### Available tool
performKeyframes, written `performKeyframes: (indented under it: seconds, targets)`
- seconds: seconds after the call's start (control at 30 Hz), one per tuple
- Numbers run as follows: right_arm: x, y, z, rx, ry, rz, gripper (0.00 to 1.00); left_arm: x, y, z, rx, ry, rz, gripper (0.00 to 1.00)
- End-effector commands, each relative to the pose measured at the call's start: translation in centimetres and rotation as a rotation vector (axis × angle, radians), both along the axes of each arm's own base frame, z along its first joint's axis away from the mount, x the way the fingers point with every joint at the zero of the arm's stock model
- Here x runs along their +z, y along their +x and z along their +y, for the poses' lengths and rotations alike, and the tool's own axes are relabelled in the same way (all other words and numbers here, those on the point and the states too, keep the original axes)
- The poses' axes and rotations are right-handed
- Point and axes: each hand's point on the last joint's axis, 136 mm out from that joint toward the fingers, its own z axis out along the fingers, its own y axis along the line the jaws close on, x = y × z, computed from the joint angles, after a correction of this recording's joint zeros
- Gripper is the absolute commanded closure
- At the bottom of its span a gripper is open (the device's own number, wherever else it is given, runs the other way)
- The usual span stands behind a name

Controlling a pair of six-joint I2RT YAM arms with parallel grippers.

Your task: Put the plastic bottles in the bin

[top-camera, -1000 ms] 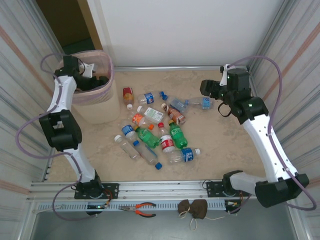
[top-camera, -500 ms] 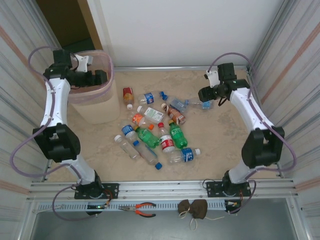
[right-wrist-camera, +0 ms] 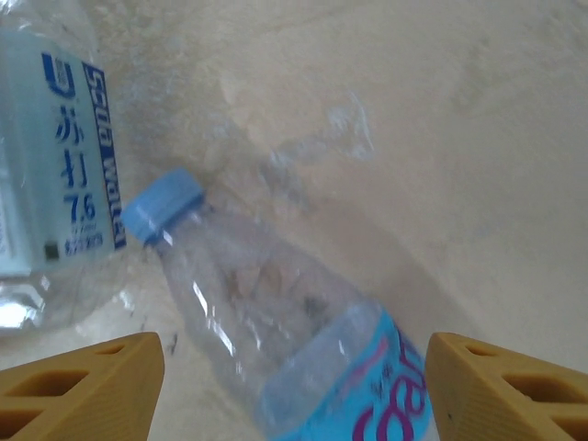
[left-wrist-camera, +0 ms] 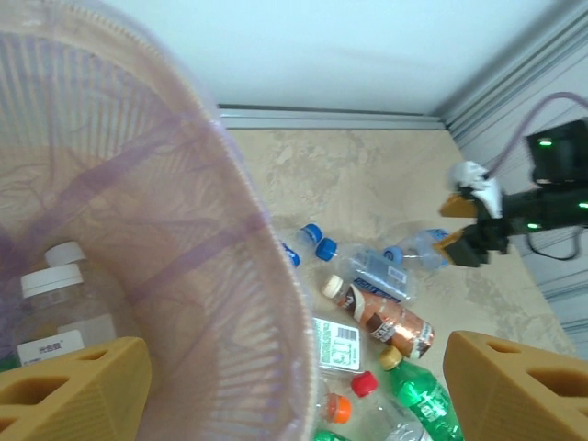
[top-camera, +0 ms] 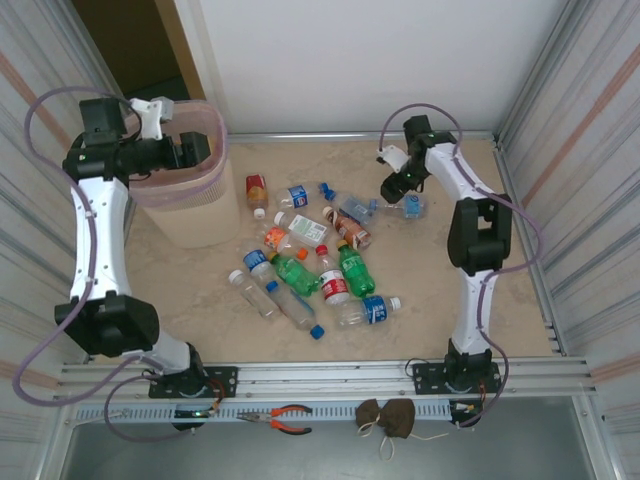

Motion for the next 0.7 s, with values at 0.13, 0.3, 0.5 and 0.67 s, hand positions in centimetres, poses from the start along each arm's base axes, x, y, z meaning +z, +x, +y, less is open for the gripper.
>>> performKeyframes:
  seconds: [0.13,0.3,0.5,0.67]
  targets:
    - [-3.4,-0.2,0.2,0.094,-0.075,0.111,0.23,1.0,-1.2,-1.0,-0.027,-0.052,-0.021,0.17]
    - [-5.2,-1.5,-0.3,0.086,-0.050,0.205,0.22,1.0,-1.2,-1.4,-0.033,-0.060,-0.023,0.17]
    - [-5.6,-1.9,-2.3,-0.037,-0.032,0.230,0.27,0.8,-1.3,-1.7,-0.041,-0.065,-0.022,0.17]
    - [-4.7,-2.2,-4.0,-0.212,0.023,0.213,0.31,0.5,-1.3,-2.2,-0.050,-0.074,-0.023,0.17]
